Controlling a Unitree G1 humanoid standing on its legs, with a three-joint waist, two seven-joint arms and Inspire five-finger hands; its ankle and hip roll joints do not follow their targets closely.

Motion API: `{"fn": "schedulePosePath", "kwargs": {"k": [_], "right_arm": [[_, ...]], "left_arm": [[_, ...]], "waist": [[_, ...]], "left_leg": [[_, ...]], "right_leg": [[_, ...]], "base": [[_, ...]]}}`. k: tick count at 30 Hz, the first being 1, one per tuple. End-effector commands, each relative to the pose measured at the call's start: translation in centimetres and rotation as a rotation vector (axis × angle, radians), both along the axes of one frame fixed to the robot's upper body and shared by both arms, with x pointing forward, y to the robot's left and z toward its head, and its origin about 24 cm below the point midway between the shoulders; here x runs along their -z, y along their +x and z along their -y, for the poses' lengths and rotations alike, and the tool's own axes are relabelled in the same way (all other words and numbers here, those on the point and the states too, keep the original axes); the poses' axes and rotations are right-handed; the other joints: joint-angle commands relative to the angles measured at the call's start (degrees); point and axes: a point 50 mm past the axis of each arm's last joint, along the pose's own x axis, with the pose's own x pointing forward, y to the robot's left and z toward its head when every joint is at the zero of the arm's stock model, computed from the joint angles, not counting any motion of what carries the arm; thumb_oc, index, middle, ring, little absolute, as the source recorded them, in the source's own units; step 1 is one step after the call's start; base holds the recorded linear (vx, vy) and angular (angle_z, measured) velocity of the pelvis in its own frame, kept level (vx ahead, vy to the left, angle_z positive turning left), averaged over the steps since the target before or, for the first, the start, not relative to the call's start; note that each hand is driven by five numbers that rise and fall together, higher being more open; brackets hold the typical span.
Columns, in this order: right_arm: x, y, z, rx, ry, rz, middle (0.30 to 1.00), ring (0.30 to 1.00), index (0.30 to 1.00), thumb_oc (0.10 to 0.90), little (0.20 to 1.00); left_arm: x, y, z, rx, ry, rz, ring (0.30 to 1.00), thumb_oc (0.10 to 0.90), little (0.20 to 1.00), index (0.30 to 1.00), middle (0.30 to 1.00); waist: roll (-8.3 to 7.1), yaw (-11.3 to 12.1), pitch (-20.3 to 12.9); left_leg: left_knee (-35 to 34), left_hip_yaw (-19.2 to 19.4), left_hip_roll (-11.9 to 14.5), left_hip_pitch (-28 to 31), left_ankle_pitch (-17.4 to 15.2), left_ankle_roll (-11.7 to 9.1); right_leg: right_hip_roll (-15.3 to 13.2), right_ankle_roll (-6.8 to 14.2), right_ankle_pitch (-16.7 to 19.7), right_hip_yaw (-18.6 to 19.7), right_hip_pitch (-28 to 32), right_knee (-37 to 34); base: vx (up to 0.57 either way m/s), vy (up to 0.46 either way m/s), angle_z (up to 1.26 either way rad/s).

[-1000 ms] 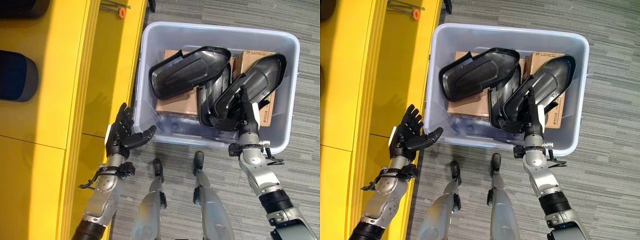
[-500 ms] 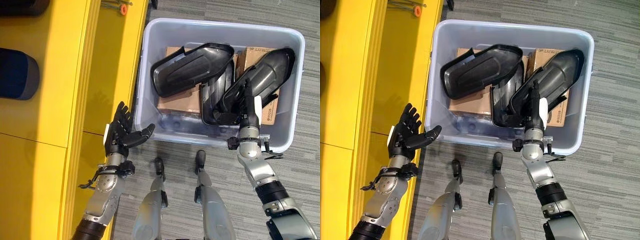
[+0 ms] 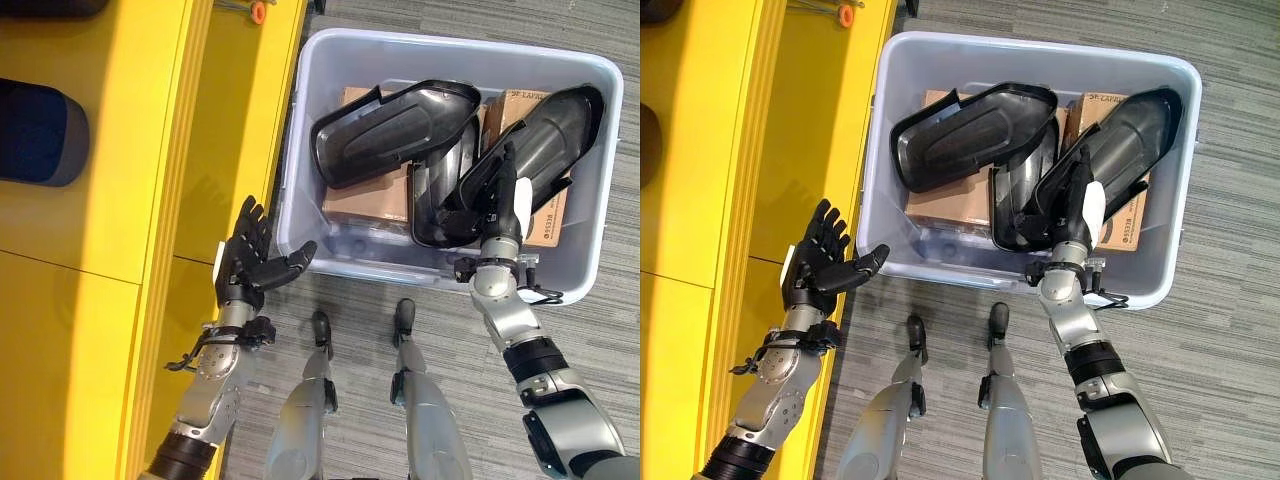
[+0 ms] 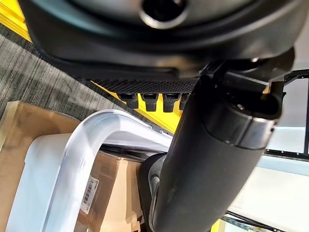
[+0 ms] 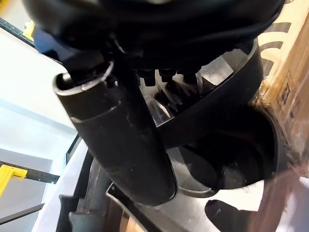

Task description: Move parts from the plastic box to the shelf.

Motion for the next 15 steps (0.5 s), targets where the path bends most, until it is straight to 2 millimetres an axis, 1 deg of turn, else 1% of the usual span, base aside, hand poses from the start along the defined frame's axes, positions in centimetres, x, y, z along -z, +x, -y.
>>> {"fn": "schedulePosePath", "kwargs": {"k": [1,11,15], "right_arm": [[1.5,0.3,-0.3,-0.03,-0.012,-0.093,0.3,0.3,0.3,0.4,0.3],[2.2,-0.2,-1.0,-0.058,-0.02,-0.099,0.3,0.3,0.3,0.4,0.3],[3.0,-0.9,-1.4,-0.086,-0.006,-0.107,0.3,0.3,0.3,0.4,0.3]], "left_arm": [[-3.8,-0.8,-0.4,0.008,0.005,0.216,1.0,0.9,1.0,1.0,1.0],[-3.8,-0.6,-0.3,0.0,0.008,0.215,1.0,0.9,1.0,1.0,1.0],[-3.8,-0.5,-0.3,0.0,0.018,0.212,1.0,0.9,1.0,1.0,1.0]], "waist": [[-1.29,0.05,-2.09],[-1.77,-0.35,-2.28],[-2.01,-0.64,-2.55]], "left_leg": [[7.69,-3.47,2.15,-2.67,-6.14,-1.39],[7.89,-3.39,2.3,-2.07,-6.46,-1.35],[8.36,-3.54,2.4,-1.82,-6.65,-1.44]], "right_leg": [[-8.43,7.29,-6.83,2.9,1.1,4.77],[-8.27,7.29,-7.12,2.93,1.39,5.17],[-8.3,7.26,-7.41,2.7,1.99,5.31]], "base": [[0.0,0.0,0.0],[0.0,0.0,0.0],[0.0,0.0,0.0]]}}
